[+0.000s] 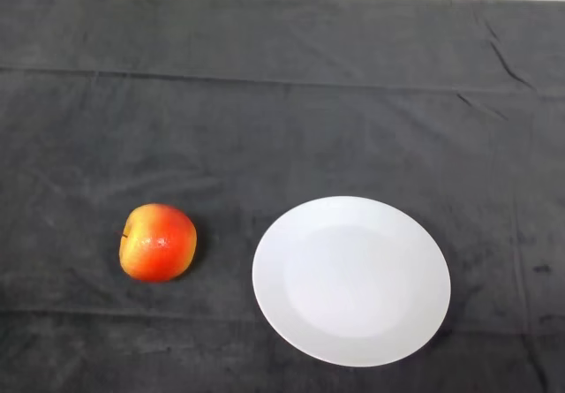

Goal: Move the apple to the plate

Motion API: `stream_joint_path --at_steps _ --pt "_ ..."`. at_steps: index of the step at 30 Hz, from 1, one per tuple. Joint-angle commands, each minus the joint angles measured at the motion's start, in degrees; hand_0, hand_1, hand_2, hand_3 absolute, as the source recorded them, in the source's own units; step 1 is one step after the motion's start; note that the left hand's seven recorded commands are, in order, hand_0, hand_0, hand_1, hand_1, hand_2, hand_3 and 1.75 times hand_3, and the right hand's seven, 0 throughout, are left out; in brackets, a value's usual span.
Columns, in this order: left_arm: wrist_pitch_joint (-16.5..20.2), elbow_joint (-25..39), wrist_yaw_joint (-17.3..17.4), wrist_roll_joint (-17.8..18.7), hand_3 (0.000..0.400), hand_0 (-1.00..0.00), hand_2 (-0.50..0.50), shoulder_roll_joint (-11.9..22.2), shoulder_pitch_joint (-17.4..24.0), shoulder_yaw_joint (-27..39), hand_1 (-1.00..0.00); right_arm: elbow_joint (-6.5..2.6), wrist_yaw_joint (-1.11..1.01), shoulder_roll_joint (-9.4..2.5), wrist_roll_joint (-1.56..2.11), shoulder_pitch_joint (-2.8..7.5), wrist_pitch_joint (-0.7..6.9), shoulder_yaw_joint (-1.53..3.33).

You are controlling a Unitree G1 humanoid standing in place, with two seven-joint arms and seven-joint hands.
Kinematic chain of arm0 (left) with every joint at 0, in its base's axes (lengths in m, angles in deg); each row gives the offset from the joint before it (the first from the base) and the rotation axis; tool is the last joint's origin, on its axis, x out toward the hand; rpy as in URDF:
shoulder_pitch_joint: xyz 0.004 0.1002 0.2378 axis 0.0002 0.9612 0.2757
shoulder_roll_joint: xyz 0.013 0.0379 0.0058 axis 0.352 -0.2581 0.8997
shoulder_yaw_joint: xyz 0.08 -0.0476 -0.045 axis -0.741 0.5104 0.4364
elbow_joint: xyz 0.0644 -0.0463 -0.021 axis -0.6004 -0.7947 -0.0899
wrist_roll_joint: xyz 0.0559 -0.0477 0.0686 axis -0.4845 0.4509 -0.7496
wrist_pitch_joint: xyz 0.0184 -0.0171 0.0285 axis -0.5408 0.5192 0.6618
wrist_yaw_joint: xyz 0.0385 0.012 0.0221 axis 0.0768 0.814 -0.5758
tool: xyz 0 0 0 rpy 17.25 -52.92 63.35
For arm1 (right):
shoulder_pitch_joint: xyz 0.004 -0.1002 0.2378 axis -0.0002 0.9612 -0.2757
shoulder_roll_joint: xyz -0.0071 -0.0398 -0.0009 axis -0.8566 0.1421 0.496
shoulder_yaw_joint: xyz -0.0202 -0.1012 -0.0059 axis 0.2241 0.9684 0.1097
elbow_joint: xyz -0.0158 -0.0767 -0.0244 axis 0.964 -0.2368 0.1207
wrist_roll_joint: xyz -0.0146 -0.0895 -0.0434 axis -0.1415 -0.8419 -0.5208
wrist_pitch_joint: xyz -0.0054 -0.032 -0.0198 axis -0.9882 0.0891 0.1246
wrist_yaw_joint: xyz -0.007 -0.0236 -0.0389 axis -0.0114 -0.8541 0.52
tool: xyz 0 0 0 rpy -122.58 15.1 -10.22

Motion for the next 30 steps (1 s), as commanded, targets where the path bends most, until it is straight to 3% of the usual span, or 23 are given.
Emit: stream_joint_path --at_steps 1,30 --pt "-1.59 -2.75 0.83 -1.07 0.000 0.00 0.00 -0.28 -1.78 2.06 0.00 -0.10 -0.09 1.40 1.15 -0.86 -0.54 -0.09" --pt "-6.61 -5.21 11.26 1.38 0.000 0.00 0.00 2.37 0.52 0.75 0.00 -0.08 -0.08 1.39 1.14 -0.85 -0.53 -0.08"
